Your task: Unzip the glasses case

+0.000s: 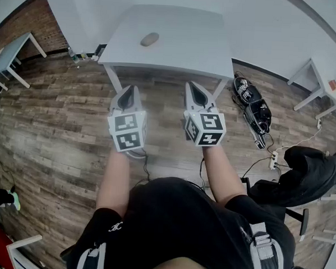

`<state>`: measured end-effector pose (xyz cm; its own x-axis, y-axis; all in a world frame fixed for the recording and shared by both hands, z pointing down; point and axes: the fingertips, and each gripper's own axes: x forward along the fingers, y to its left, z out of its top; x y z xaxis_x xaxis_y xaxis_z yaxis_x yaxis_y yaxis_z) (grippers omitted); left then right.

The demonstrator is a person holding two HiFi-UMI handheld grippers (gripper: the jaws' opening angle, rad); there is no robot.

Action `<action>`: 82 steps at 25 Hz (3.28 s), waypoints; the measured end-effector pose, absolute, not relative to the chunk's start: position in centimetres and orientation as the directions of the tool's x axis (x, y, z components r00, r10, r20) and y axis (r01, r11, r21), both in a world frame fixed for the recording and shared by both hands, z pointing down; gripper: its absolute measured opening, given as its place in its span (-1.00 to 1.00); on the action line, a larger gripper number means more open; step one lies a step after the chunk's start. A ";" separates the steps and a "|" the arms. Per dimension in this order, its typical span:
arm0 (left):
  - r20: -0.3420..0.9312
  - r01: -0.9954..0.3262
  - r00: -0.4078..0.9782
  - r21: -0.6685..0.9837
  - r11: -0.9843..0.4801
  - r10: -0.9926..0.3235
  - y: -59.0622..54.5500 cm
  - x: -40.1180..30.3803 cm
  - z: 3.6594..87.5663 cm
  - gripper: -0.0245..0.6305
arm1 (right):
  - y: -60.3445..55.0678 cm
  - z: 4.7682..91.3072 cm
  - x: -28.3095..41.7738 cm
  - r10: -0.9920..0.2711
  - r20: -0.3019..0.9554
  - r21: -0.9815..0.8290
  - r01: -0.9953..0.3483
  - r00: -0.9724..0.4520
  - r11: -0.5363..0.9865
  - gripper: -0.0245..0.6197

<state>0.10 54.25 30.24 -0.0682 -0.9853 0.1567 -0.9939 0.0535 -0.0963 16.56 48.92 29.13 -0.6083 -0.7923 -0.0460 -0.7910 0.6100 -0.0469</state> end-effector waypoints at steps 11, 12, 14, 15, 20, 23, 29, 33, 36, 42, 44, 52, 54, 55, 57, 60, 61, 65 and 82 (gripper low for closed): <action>0.177 -0.999 -0.019 -0.047 0.011 -0.984 55.0 -0.7 30.5 -0.92 | 50.0 29.5 15.7 -0.809 -0.029 -0.095 -0.804 -0.588 0.587 -0.90; 0.175 -0.999 -0.016 -0.043 0.009 -0.984 55.1 -0.8 30.3 -0.92 | 50.2 29.5 15.4 -0.805 -0.022 -0.092 -0.800 -0.593 0.593 -0.90; 0.174 -0.998 -0.033 -0.056 0.023 -0.984 55.4 -1.5 30.4 -0.92 | 50.9 29.4 14.5 -0.787 -0.016 -0.089 -0.783 -0.617 0.616 -0.90; 0.174 -0.997 -0.045 -0.062 0.035 -0.984 55.5 -2.0 30.5 -0.92 | 51.2 29.4 13.9 -0.777 -0.015 -0.086 -0.773 -0.630 0.628 -0.90; 0.193 -0.996 -0.087 -0.039 0.081 -0.977 57.3 -6.6 31.5 -0.92 | 52.8 30.4 9.3 -0.738 0.009 -0.071 -0.737 -0.675 0.672 -0.90; 0.200 -0.995 -0.097 -0.037 0.091 -0.975 58.5 -9.5 32.2 -0.92 | 54.5 31.2 5.6 -0.706 0.037 -0.019 -0.707 -0.707 0.707 -0.90; 0.247 -0.998 -0.068 -0.001 0.069 -0.967 58.6 -13.8 34.6 -0.92 | 56.4 33.2 0.9 -0.672 0.061 -0.052 -0.675 -0.738 0.736 -0.90; 0.259 -0.998 -0.055 0.014 0.061 -0.964 57.2 -14.4 35.8 -0.92 | 54.5 33.9 1.5 -0.696 0.069 -0.082 -0.700 -0.714 0.710 -0.90; 0.271 -0.999 -0.049 -0.013 0.047 -0.961 54.7 -14.8 36.5 -0.92 | 52.0 33.4 1.8 -0.724 0.051 -0.067 -0.726 -0.688 0.685 -0.90; 0.279 -0.995 -0.079 -0.080 0.059 -0.957 46.4 -15.7 36.9 -0.92 | 43.8 32.8 2.3 -0.725 0.015 -0.016 -0.725 -0.689 0.688 -0.90; 0.286 -0.995 -0.085 -0.082 0.064 -0.955 42.5 -15.3 36.7 -0.92 | 39.8 32.8 2.9 -0.721 0.020 -0.034 -0.721 -0.692 0.692 -0.90; 0.259 -0.988 -0.121 -0.125 0.091 -0.958 28.5 -11.5 34.8 -0.92 | 25.8 32.4 6.6 -0.678 0.059 -0.018 -0.680 -0.733 0.733 -0.90; 0.268 -0.986 -0.131 -0.132 0.099 -0.954 25.6 -10.8 34.7 -0.92 | 22.8 32.6 6.8 -0.661 0.071 -0.019 -0.664 -0.747 0.747 -0.90; 0.272 -0.985 -0.138 -0.134 0.105 -0.952 24.3 -10.6 34.5 -0.92 | 21.3 32.7 6.7 -0.651 0.077 -0.020 -0.654 -0.755 0.756 -0.90; 0.282 -0.983 -0.157 -0.135 0.123 -0.946 22.2 -10.5 34.6 -0.92 | 18.8 33.0 6.5 -0.631 0.090 -0.025 -0.635 -0.771 0.772 -0.90; 0.309 -0.979 -0.189 -0.133 0.154 -0.932 20.2 -11.2 35.7 -0.92 | 16.2 33.9 6.1 -0.606 0.106 -0.040 -0.613 -0.788 0.789 -0.90; 0.316 -0.978 -0.197 -0.131 0.162 -0.928 19.8 -11.5 36.1 -0.92 | 15.7 34.1 5.7 -0.598 0.110 -0.044 -0.605 -0.794 0.795 -0.90; 0.345 -0.976 -0.215 -0.100 0.192 -0.914 18.4 -12.8 37.2 -0.92 | 14.2 35.3 4.6 -0.573 0.132 -0.036 -0.581 -0.809 0.813 -0.90; 0.376 -0.988 -0.156 -0.072 0.139 -0.913 2.0 -20.5 41.2 -0.92 | -1.2 38.5 -2.5 -0.611 0.189 -0.007 -0.623 -0.769 0.782 -0.90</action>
<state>-20.49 2.04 41.21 -0.1558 -0.9134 0.3760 -0.9877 0.1386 -0.0724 -2.48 -1.22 38.47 -0.7688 -0.6107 0.1894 -0.6231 0.7821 -0.0075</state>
